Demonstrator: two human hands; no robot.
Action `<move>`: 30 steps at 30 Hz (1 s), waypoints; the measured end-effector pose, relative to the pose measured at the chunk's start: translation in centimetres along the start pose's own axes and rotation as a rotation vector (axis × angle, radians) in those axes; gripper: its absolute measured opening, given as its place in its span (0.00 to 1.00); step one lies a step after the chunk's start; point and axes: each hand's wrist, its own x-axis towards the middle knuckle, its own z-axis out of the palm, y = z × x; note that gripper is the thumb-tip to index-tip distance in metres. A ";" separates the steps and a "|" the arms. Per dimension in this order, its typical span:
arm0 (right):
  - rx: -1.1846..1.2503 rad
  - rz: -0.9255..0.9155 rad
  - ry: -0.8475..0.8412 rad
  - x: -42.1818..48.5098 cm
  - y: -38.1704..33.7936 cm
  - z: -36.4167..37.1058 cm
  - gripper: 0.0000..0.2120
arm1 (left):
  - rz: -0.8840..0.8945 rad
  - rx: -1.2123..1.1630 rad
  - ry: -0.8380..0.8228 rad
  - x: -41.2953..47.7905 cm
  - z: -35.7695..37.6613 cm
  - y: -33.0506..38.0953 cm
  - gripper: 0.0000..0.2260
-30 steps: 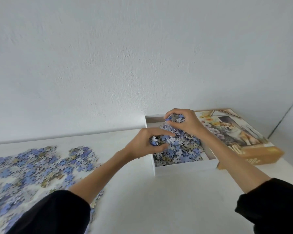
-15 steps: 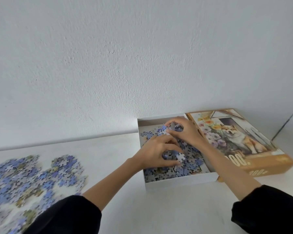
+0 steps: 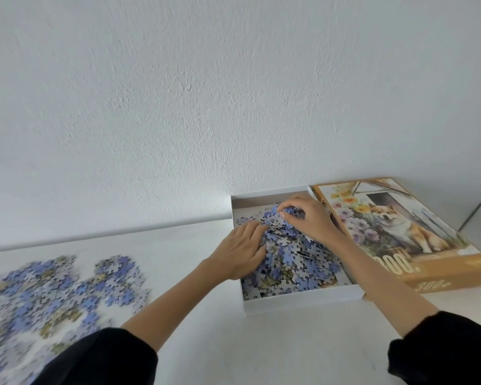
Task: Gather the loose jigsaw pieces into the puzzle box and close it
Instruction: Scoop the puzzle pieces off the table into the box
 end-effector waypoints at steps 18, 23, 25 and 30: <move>-0.024 0.028 -0.069 0.1 0.4 -0.3 0.08 | 0.291 -0.113 0.057 -2.0 -0.3 2.3 0.18; -0.139 0.027 -0.036 0.0 0.9 0.0 0.10 | 0.087 0.170 0.028 -0.9 0.1 1.7 0.26; -0.132 0.030 0.040 0.0 0.7 -0.4 0.10 | 0.037 0.140 0.122 -0.7 0.0 2.1 0.23; -0.056 0.005 -0.070 0.0 0.1 -0.3 0.09 | 0.123 0.012 0.188 -1.3 0.0 2.5 0.20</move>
